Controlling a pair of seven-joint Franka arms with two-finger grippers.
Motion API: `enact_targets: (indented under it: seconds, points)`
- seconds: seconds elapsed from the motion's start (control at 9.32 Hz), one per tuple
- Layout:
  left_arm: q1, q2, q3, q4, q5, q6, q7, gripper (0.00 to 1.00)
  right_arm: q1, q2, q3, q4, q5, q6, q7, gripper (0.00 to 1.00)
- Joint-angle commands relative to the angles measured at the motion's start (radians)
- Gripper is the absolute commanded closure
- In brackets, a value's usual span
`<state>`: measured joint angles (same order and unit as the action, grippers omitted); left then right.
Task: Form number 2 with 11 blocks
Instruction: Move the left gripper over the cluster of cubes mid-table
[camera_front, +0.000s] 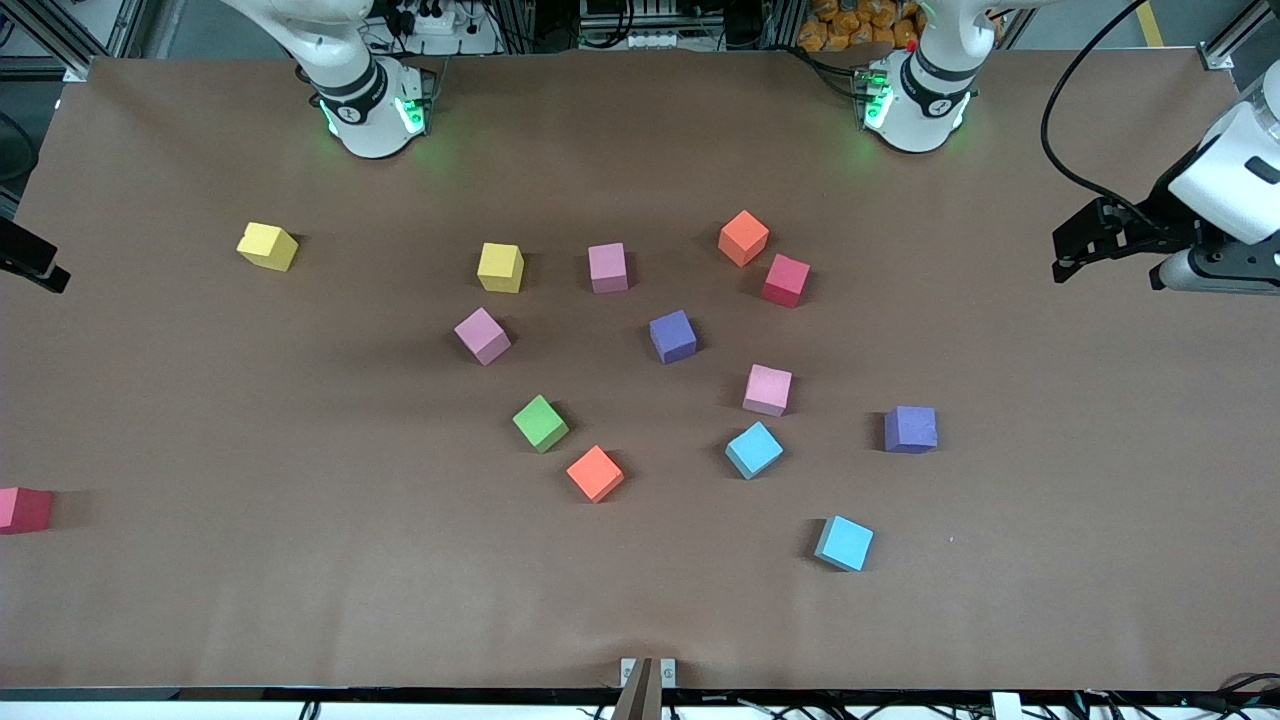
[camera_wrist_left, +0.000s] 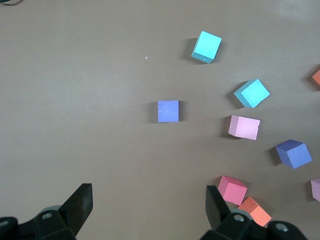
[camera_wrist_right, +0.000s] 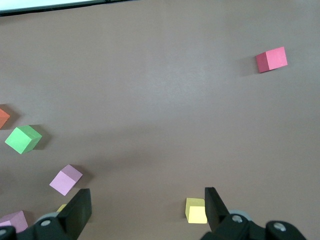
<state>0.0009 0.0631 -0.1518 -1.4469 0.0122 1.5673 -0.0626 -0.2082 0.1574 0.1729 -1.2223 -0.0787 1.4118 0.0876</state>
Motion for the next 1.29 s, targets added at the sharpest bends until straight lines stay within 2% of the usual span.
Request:
enact_targets:
  seconds: [0.0,0.32,0.43,0.64,0.86,0.97,1.18]
  points:
    - [0.016,0.004,-0.005,0.023,-0.008,-0.024,0.030,0.00,-0.016,-0.015,0.008,-0.006,0.016,-0.007,0.004,0.00]
    - [0.014,0.018,-0.003,0.017,-0.018,-0.024,0.001,0.00,-0.014,-0.015,0.011,-0.006,0.016,-0.005,0.004,0.00]
    - [0.013,0.049,-0.005,0.001,-0.021,-0.023,-0.058,0.00,-0.014,-0.015,0.008,-0.006,0.016,-0.005,0.004,0.00]
    - [0.010,0.165,-0.006,-0.038,-0.024,0.063,-0.129,0.00,-0.014,-0.015,0.007,-0.006,0.016,-0.007,0.004,0.00]
    - [0.008,0.155,-0.009,-0.136,-0.066,0.202,-0.242,0.00,-0.016,-0.015,0.007,-0.006,0.016,-0.007,0.004,0.00]
    - [-0.005,0.156,-0.017,-0.153,-0.066,0.210,-0.294,0.00,-0.014,-0.015,0.008,-0.006,0.016,-0.005,0.004,0.00]
    - [-0.037,0.155,-0.076,-0.269,-0.054,0.343,-0.437,0.00,-0.016,-0.015,0.002,-0.006,0.014,-0.005,0.004,0.00]
